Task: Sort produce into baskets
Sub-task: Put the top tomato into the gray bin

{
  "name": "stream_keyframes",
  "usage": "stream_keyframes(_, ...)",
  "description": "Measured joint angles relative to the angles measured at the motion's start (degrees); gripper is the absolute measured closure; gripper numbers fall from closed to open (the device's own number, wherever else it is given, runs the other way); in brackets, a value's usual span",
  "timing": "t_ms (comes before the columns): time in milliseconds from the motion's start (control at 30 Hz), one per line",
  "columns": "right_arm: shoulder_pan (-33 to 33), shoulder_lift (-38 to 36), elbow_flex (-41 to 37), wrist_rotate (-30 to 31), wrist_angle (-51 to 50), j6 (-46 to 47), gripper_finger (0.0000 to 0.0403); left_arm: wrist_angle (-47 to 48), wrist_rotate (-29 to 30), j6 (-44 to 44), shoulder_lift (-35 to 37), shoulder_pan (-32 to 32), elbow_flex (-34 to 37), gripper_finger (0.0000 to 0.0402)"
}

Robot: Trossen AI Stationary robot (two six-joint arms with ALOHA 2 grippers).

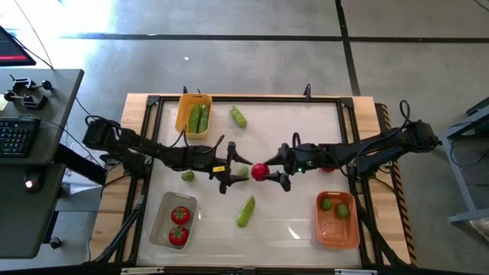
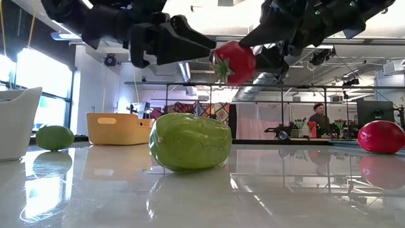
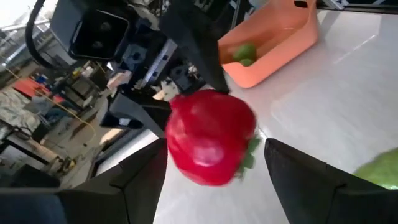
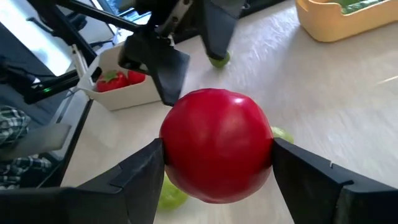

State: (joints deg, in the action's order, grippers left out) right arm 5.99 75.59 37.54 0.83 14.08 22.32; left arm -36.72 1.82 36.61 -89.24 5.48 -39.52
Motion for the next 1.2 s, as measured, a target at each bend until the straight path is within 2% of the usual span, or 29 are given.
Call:
stream_keyframes(167,0.59,0.00,0.02,-0.16,0.42,-0.32,0.0137,-0.21,-0.24,0.08,-0.53,0.00,-1.54,0.0144)
stream_keyframes(367,0.55,0.00,0.02,-0.69,0.63,-0.46,0.0137,0.79,-4.20,-1.00,-1.23,0.36,-2.85,0.0144)
stream_keyframes(567,0.55,0.09,0.06,-1.15,1.73,-0.96,0.0137,2.74,-4.12,-1.43,-2.84,0.57,-4.69,0.0144)
stream_keyframes(767,0.49,0.07,0.04,-2.24,2.44,-1.00,0.0137,2.90,-0.66,-1.79,-4.03,0.66,-6.41,0.0144)
stream_keyframes(1200,0.55,0.15,0.00,-3.56,3.48,-1.87,0.0137,3.78,-3.35,0.41,-4.56,0.60,-7.13,0.0144)
